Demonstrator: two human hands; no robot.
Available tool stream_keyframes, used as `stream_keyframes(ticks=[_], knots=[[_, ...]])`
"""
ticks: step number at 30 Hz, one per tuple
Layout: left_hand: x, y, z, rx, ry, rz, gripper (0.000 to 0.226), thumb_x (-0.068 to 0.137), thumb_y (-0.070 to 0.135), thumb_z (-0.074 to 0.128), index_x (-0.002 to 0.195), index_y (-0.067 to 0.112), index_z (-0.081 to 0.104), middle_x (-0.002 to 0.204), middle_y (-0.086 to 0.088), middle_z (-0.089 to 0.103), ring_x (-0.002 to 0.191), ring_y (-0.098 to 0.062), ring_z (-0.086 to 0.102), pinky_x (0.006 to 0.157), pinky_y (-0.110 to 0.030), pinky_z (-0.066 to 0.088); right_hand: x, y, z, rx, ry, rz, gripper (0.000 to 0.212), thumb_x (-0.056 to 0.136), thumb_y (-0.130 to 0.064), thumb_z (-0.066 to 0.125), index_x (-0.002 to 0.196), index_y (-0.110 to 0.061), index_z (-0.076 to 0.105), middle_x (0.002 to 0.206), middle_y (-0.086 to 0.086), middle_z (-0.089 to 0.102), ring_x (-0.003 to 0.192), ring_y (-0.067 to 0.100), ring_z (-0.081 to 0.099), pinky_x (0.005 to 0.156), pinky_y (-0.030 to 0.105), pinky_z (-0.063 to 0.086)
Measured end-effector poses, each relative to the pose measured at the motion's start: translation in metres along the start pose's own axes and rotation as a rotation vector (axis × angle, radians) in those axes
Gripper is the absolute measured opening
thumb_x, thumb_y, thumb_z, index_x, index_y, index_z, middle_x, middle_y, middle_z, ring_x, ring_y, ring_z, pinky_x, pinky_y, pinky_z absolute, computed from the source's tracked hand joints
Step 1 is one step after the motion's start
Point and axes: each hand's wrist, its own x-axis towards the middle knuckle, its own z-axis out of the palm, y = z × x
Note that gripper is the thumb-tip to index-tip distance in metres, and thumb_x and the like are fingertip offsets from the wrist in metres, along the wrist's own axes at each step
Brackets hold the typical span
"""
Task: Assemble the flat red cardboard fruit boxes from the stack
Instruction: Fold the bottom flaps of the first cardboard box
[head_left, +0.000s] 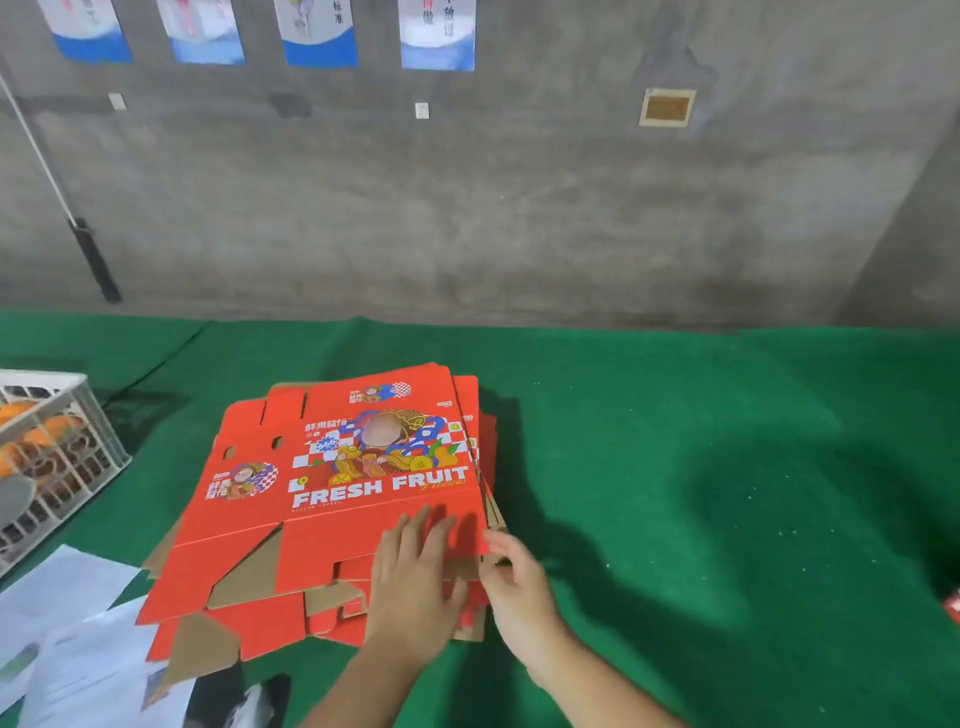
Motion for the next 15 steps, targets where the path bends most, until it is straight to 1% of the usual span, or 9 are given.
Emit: stream_keyframes(ticks=[1,2,3,4,6,8,10,12,15], knots=[[0.011,-0.004,0.001,0.100,-0.114,-0.082,0.078,0.098,0.048,0.051,0.164,0.036,0.012,0.173,-0.001,0.006,0.159,-0.035,0.004,0.128,-0.052,0.003,0.014,-0.002,0.010,-0.062,0.021,-0.016,0.042,0.102,-0.006,0.052,0.138,-0.025,0.059,0.135,0.005,0.062,0.111,0.010,0.068,0.079,0.032,0.062],[0.018,-0.005,-0.002,0.171,-0.189,-0.160,0.084,0.099,0.053,0.049,0.164,0.038,-0.001,0.174,-0.003,-0.008,0.159,-0.037,-0.008,0.127,-0.054,-0.003,0.020,-0.011,0.023,-0.151,0.050,0.004,0.046,0.101,-0.010,0.053,0.143,-0.029,0.055,0.142,0.004,0.057,0.122,0.017,0.062,0.094,0.041,0.059],[0.024,-0.011,0.000,0.246,-0.257,-0.183,0.087,0.099,0.057,0.048,0.164,0.039,-0.007,0.173,-0.003,-0.013,0.159,-0.038,-0.010,0.126,-0.055,-0.003,0.027,-0.015,0.028,-0.236,0.049,0.017,0.051,0.099,-0.016,0.055,0.148,-0.032,0.050,0.147,0.002,0.053,0.130,0.021,0.055,0.106,0.045,0.051],[0.029,-0.014,-0.002,0.266,-0.292,-0.185,0.086,0.099,0.059,0.048,0.163,0.040,-0.005,0.174,-0.002,-0.010,0.159,-0.038,-0.006,0.126,-0.056,0.003,0.033,-0.021,0.036,-0.324,0.064,0.058,0.056,0.098,-0.022,0.056,0.151,-0.034,0.046,0.148,0.000,0.050,0.134,0.024,0.050,0.112,0.045,0.046],[0.026,-0.022,0.003,0.342,-0.265,-0.124,0.078,0.097,0.060,0.051,0.161,0.045,0.009,0.173,0.004,0.010,0.154,-0.035,0.017,0.121,-0.052,0.023,0.040,-0.017,0.039,-0.463,0.116,0.111,0.063,0.095,-0.031,0.058,0.155,-0.037,0.039,0.146,0.002,0.049,0.134,0.028,0.047,0.111,0.045,0.046],[0.018,-0.023,0.000,0.365,-0.180,-0.017,0.068,0.094,0.056,0.059,0.155,0.046,0.031,0.162,0.011,0.036,0.137,-0.031,0.041,0.104,-0.048,0.040,0.043,-0.016,0.036,-0.480,0.167,0.141,0.071,0.093,-0.037,0.060,0.158,-0.037,0.032,0.147,0.005,0.046,0.133,0.030,0.046,0.109,0.047,0.047],[0.012,-0.021,0.000,0.373,-0.060,0.116,0.056,0.086,0.050,0.075,0.140,0.040,0.059,0.138,0.013,0.062,0.111,-0.028,0.061,0.083,-0.047,0.051,0.047,-0.015,0.031,-0.482,0.233,0.190,0.075,0.094,-0.040,0.059,0.161,-0.032,0.027,0.152,0.007,0.042,0.137,0.033,0.042,0.108,0.048,0.047],[0.000,-0.016,0.003,0.385,0.107,0.244,0.044,0.081,0.047,0.083,0.122,0.036,0.074,0.117,0.013,0.073,0.089,-0.025,0.067,0.067,-0.043,0.055,0.050,-0.011,0.021,-0.507,0.284,0.248,0.069,0.095,-0.045,0.059,0.158,-0.027,0.035,0.150,0.010,0.046,0.134,0.034,0.045,0.103,0.045,0.049],[-0.006,-0.002,0.000,0.386,0.194,0.344,0.032,0.092,0.044,0.068,0.122,0.035,0.075,0.114,0.015,0.074,0.086,-0.021,0.067,0.064,-0.038,0.055,0.052,-0.014,-0.003,-0.270,0.242,0.265,0.042,0.098,-0.044,0.062,0.128,-0.015,0.064,0.115,0.007,0.069,0.103,0.028,0.067,0.082,0.039,0.059]])
